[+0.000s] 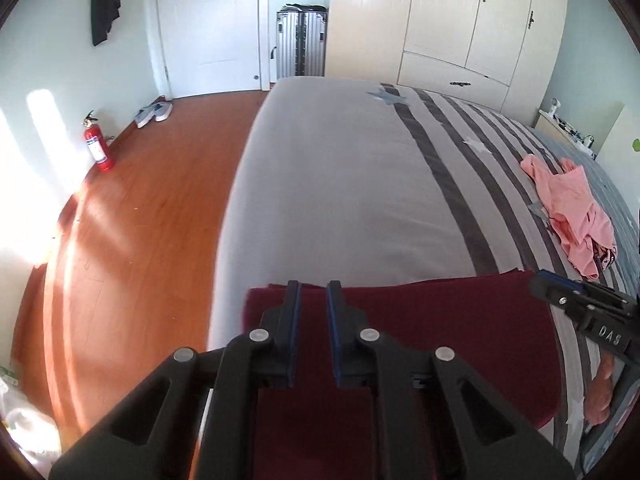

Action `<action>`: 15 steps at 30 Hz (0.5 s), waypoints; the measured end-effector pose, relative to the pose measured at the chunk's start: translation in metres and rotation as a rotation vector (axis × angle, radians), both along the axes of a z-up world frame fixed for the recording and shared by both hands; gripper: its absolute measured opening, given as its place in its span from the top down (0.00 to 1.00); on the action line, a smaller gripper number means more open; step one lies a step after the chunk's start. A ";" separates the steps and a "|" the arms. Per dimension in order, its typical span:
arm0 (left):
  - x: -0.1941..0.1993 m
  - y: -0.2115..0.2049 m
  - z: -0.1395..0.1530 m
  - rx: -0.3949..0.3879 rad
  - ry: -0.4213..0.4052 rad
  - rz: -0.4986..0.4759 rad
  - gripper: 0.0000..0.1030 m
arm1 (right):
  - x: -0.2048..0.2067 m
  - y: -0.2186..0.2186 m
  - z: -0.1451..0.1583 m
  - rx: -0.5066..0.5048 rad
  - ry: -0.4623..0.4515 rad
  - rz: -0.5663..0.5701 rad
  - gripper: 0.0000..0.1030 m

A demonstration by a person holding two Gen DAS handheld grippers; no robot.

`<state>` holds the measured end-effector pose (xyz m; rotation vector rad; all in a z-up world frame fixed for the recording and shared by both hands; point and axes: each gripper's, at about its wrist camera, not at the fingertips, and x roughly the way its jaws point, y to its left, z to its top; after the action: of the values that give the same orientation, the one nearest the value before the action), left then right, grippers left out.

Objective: Fold clothes
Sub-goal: 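Carry the folded shirt and lay it onto the black garment with both grippers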

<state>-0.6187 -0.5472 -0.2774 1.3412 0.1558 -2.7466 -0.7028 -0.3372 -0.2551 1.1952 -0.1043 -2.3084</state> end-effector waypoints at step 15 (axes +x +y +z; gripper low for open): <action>0.008 -0.067 -0.050 0.026 -0.056 0.163 0.98 | -0.023 0.006 -0.064 0.054 -0.039 -0.033 1.00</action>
<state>-0.6107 -0.6139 -0.3275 1.3457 0.2852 -2.5786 -0.7254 -0.3316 -0.3192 1.2741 -0.0768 -2.3305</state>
